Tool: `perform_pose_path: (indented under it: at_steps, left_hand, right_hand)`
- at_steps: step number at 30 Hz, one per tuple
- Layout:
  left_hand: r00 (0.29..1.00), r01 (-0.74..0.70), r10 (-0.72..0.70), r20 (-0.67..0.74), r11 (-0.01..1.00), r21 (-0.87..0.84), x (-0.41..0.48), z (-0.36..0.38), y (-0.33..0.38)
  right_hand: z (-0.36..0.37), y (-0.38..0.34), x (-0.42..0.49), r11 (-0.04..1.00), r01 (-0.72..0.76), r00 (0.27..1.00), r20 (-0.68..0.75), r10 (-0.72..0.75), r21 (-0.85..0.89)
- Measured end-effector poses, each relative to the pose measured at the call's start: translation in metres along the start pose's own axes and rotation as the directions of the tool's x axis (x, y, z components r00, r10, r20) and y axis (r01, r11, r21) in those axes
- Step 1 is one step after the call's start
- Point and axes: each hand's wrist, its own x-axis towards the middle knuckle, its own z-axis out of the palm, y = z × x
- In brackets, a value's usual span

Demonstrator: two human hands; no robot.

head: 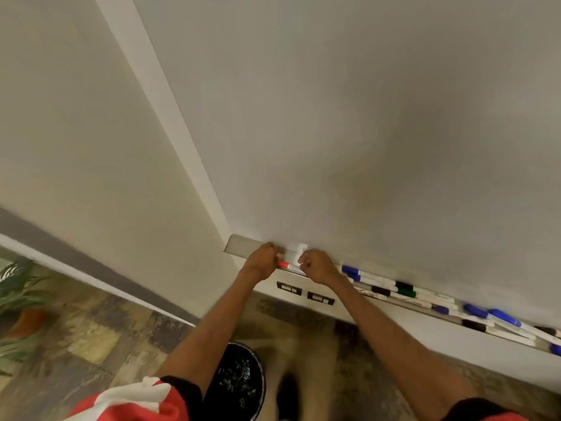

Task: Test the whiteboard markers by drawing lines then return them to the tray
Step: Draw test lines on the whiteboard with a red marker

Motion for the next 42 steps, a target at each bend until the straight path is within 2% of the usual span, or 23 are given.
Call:
perform_pose_path:
  at_steps: [3, 9, 16, 24, 28, 31, 34, 38, 42]
  left_hand:
    - [0.999, -0.004, 0.002, 0.048, 0.999, 0.048, 0.006, 0.009, -0.005]
    - [0.994, -0.059, 0.056, 0.089, 0.998, 0.035, 0.01, 0.006, -0.011]
    - [0.991, -0.122, 0.122, 0.061, 0.992, -0.008, 0.008, 0.011, -0.019]
    - [0.974, -0.227, 0.227, -0.019, 0.957, -0.183, -0.017, -0.002, -0.002]
    - [0.958, -0.285, 0.287, -0.02, 0.939, -0.194, -0.036, -0.003, 0.023]
    - [0.95, -0.312, 0.313, -0.017, 0.939, -0.146, -0.043, 0.0, 0.046]
    - [0.934, -0.357, 0.357, 0.012, 0.934, -0.005, -0.052, 0.004, 0.071]
    - [0.913, -0.399, 0.405, -0.047, 0.911, 0.108, -0.071, 0.01, 0.101]
    - [0.88, -0.457, 0.47, -0.073, 0.878, 0.144, -0.09, 0.014, 0.129]
  right_hand:
    - [0.005, 0.0, 0.001, 0.999, -0.015, 0.999, -0.03, 0.014, -0.032]
    - [0.013, -0.001, 0.0, 0.996, 0.021, 0.997, -0.075, -0.028, -0.091]
    - [0.018, 0.004, -0.003, 0.988, 0.075, 0.994, -0.073, -0.085, -0.135]
    - [0.008, 0.004, -0.025, 0.92, 0.26, 0.943, -0.126, -0.307, -0.292]
    - [-0.01, 0.006, -0.044, 0.907, 0.3, 0.931, -0.117, -0.346, -0.294]
    - [-0.023, 0.014, -0.068, 0.902, 0.321, 0.92, -0.13, -0.369, -0.288]
    - [-0.032, 0.024, -0.094, 0.875, 0.32, 0.907, -0.15, -0.394, -0.364]
    - [-0.048, 0.034, -0.13, 0.835, 0.265, 0.9, -0.187, -0.394, -0.482]
    - [-0.063, 0.046, -0.163, 0.809, 0.227, 0.891, -0.22, -0.397, -0.542]
